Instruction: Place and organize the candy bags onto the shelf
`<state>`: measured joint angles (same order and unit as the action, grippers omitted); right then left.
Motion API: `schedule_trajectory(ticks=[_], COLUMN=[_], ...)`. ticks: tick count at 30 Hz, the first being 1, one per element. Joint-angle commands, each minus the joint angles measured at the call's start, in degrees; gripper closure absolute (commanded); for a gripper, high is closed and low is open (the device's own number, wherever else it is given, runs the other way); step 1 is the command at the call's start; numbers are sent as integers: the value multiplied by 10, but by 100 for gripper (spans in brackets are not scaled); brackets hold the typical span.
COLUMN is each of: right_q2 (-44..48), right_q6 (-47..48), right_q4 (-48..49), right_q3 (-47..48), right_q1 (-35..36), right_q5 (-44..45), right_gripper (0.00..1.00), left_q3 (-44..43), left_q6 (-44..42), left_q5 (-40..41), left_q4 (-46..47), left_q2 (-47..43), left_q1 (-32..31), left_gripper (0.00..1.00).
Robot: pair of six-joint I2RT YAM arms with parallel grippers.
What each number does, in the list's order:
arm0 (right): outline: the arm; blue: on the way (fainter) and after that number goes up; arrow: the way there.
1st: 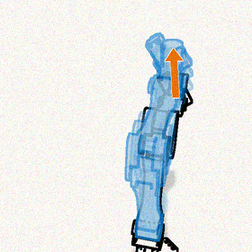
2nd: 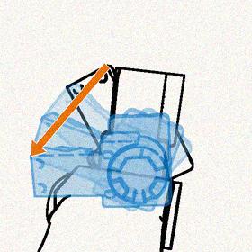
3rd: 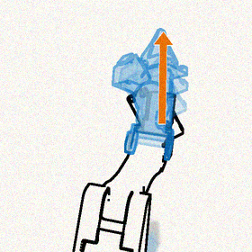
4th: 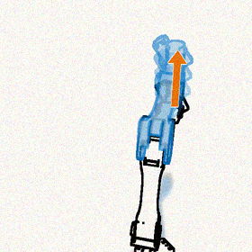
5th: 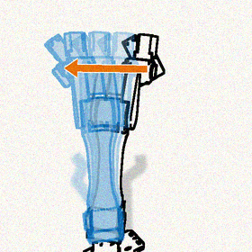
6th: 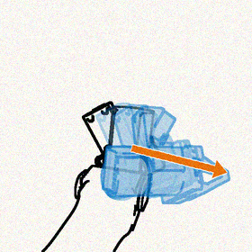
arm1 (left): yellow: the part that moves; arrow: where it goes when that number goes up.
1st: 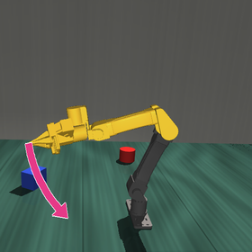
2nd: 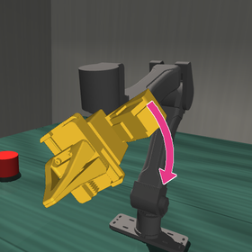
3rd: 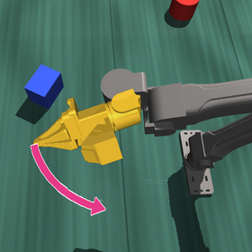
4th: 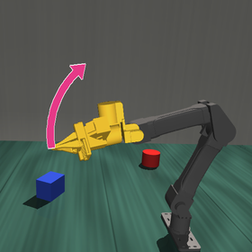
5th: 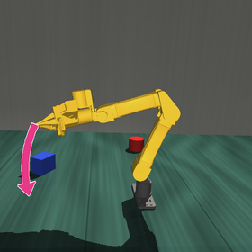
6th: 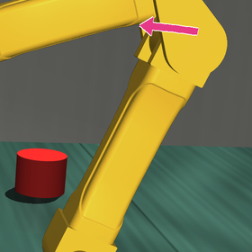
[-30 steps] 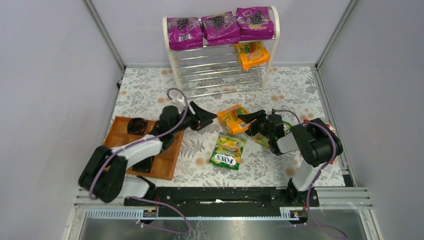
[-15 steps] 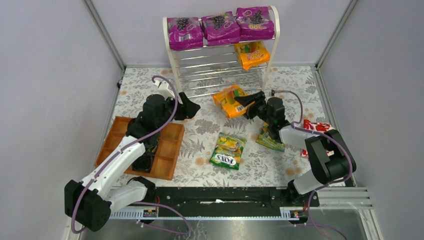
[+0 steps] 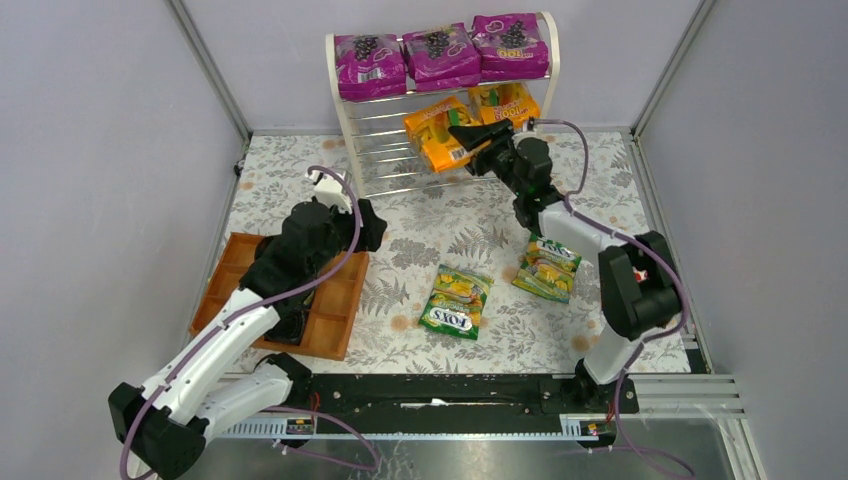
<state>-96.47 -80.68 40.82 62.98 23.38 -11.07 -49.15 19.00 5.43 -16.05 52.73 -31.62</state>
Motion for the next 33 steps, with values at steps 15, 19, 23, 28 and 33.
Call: schedule_trajectory(ticks=[15,19,23,28,33], right_q2=[-187,-218,-247,-256,-232], right_q6=[8,2,3,5,12], right_q4=[-2,-11,-31,-43,-44], right_q3=[285,323,372,391,350], right_q1=[22,22,23,24,25], right_q5=[125,144,157,173,197], right_gripper=[44,44,44,44,44], left_q3=[4,7,10,14,17], left_q6=[-42,-48,-47,-43,-42], left_q5=[89,106,118,152,164], left_q4=[7,5,4,0,2], left_q2=[-22,-28,-36,-44,-53], left_q1=[-103,-118,-124,-125,-125], left_gripper=[29,28,27,23,22])
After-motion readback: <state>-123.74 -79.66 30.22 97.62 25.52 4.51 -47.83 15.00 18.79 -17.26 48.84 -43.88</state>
